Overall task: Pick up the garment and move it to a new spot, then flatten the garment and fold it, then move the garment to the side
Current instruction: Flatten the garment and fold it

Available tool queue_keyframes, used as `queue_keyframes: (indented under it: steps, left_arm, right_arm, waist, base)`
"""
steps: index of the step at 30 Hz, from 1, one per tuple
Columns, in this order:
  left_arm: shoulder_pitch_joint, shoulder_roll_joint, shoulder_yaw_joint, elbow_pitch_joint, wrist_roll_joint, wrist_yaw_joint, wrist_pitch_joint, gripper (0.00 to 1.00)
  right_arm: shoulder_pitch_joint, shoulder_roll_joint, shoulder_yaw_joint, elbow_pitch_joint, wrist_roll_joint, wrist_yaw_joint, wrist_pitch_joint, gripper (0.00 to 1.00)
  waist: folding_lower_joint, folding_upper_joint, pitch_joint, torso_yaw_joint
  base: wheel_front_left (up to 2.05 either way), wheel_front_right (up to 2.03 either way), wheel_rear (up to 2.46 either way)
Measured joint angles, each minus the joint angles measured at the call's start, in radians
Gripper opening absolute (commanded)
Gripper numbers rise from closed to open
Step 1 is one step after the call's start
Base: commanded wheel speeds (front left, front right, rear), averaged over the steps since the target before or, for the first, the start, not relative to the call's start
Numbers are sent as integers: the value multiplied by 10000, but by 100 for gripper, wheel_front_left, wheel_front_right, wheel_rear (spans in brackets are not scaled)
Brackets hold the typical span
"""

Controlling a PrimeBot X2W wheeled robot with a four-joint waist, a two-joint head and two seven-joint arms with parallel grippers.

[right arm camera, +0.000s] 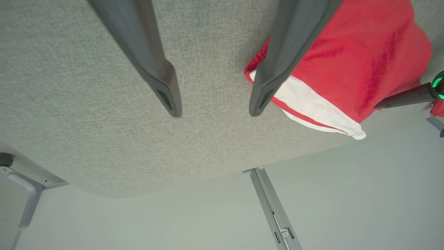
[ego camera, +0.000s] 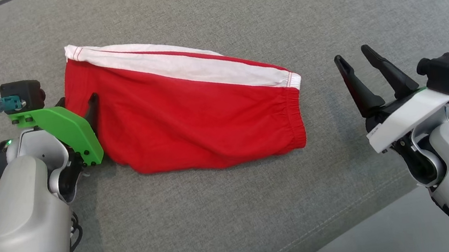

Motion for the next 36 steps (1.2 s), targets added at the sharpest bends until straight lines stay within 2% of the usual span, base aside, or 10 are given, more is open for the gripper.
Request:
queue_keyframes:
  steps: [1, 2, 4, 7, 14, 29, 36]
  left_arm:
    - [0, 2, -10, 33, 0, -4, 0, 51]
    - [0, 4, -19, 77, 0, -6, 0, 37]
    - [0, 6, -50, 159, 0, -6, 0, 0]
    - [1, 17, -157, 228, -2, -17, 12, 0]
    - [240, -366, -268, 230, -351, -96, -92, 0]
    - [1846, -884, 84, -523, -974, -104, -2161, 0]
    - [2461, -903, 94, -861, -1034, -96, -2794, 0]
  right_arm:
    - [31, 0, -38, -35, -15, 0, 0, 100]
    - [37, 0, -67, -63, -17, 0, 0, 100]
    - [40, 0, -138, -144, -56, 0, 0, 100]
    - [61, 2, -303, -311, -115, 0, 0, 100]
    - [446, -73, -963, -589, -236, -2, 0, 100]
    - [1045, -94, -1482, -936, -610, -2, -4, 100]
    - [1137, -100, -1517, -1001, -721, -2, -12, 100]
  waist:
    - [0, 0, -15, -7]
    - [0, 0, -31, -14]
    - [0, 0, -65, -24]
    - [0, 0, -121, -21]
    - [0, 0, -320, 213]
    - [0, 0, -964, 1255]
    - [0, 0, -1212, 1730]
  base:
    - [0, 0, 0]
    - [0, 0, 0]
    - [0, 0, 0]
    - [0, 0, 0]
    - [0, 0, 0]
    - [0, 0, 0]
    - [0, 0, 0]
